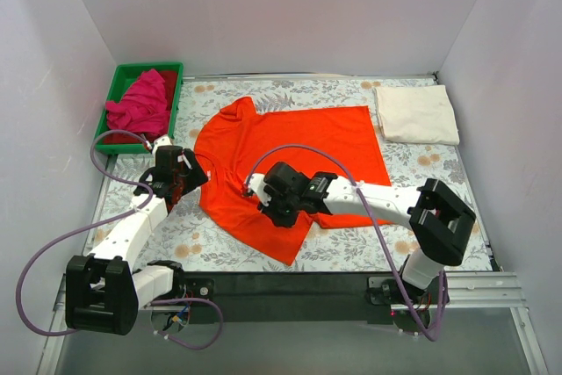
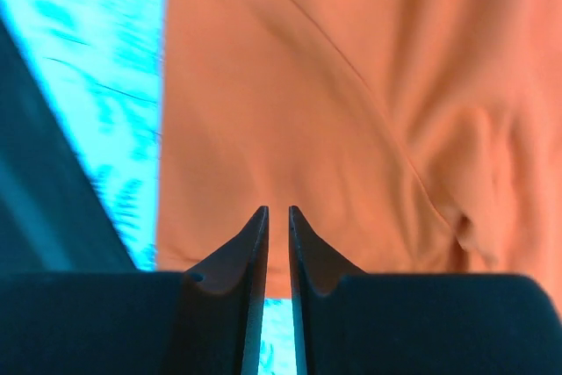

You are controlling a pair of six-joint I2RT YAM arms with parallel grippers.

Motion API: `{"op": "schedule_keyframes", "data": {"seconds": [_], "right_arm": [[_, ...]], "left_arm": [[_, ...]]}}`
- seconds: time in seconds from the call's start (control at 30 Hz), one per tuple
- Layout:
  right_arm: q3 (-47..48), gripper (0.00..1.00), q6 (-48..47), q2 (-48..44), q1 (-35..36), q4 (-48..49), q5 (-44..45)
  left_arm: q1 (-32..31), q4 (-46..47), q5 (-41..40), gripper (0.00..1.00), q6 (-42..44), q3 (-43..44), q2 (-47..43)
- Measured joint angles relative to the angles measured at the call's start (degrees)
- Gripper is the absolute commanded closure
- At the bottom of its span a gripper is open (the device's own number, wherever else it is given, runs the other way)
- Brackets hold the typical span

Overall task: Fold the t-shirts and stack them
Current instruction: Flatten the tshirt out

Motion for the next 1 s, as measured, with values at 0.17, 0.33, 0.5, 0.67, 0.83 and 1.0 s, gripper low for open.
{"op": "schedule_keyframes", "data": {"seconds": [0.17, 0.33, 0.5, 0.67, 0.83, 1.0], "right_arm": [[3.1, 0.81, -1.2, 2.1, 2.7, 0.5, -4.4], [2.9, 0.81, -2.2, 7.3, 3.6, -0.3, -6.2], [3.9, 0.81, -4.0, 10.3, 5.2, -1.4, -7.3], [11.1, 0.82, -5.7, 15.8, 6.9, -3.4, -10.7], [22.8, 0.82, -8.3, 24.0, 10.3, -6.8, -15.1], [32.8, 0.81, -10.3, 30.3, 14.1, -9.9, -18.1]], "left_arm": [[0.0, 0.0, -0.1, 0.35, 0.0, 0.0, 0.0], [0.0, 0.0, -0.3, 0.35, 0.0, 0.0, -0.2], [0.0, 0.0, -1.9, 0.35, -0.1, 0.0, -1.6], [0.0, -1.0, -4.3, 0.35, -1.0, 0.2, -4.7], [0.0, -6.5, -7.6, 0.35, -1.1, 5.7, -7.7], [0.0, -9.4, -10.8, 0.35, -0.9, 13.4, -10.5]]}}
